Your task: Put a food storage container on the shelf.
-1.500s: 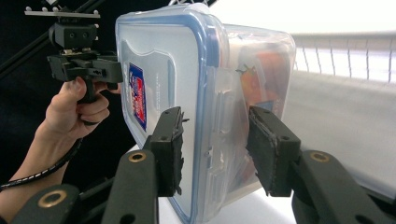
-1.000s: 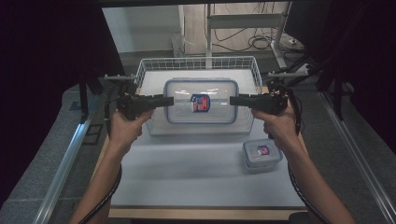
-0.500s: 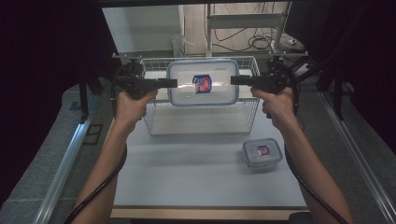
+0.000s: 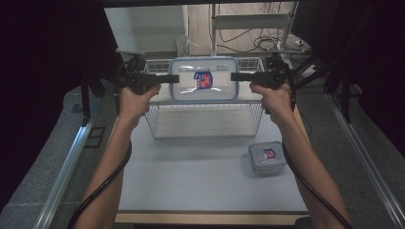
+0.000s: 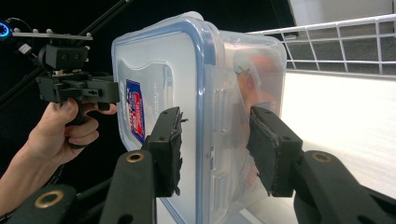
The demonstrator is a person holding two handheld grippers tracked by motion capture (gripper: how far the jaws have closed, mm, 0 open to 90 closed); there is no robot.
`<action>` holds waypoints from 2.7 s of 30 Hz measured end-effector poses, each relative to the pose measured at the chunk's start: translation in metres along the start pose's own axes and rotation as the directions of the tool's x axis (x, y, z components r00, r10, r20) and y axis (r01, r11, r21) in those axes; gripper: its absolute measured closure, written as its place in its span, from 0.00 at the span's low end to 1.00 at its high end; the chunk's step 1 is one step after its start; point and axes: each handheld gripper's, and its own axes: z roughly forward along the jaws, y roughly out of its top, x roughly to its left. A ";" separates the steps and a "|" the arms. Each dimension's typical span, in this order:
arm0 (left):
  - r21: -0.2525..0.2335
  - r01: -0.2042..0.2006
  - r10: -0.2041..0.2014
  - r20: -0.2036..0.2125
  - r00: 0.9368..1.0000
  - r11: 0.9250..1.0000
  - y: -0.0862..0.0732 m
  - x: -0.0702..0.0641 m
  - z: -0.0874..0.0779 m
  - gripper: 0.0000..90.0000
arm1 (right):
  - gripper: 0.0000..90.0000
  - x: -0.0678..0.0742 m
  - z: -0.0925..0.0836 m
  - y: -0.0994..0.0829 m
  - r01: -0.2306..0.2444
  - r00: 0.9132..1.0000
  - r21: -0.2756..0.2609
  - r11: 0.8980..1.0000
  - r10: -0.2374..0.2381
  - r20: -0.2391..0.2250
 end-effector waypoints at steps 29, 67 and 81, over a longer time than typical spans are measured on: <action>-0.056 0.084 -0.089 -0.081 0.993 0.995 0.007 0.009 0.012 0.50 | 0.53 -0.013 0.017 0.009 -0.048 0.998 -0.028 0.998 0.049 0.050; -0.048 -0.266 0.253 -0.192 0.948 0.963 -0.054 -0.017 0.013 1.00 | 0.99 0.028 0.023 -0.051 0.334 0.921 0.105 0.937 -0.348 0.177; -0.040 -0.257 0.245 -0.194 0.950 0.965 -0.059 -0.020 0.015 0.96 | 0.99 0.020 0.019 -0.051 0.316 0.927 0.098 0.944 -0.329 0.182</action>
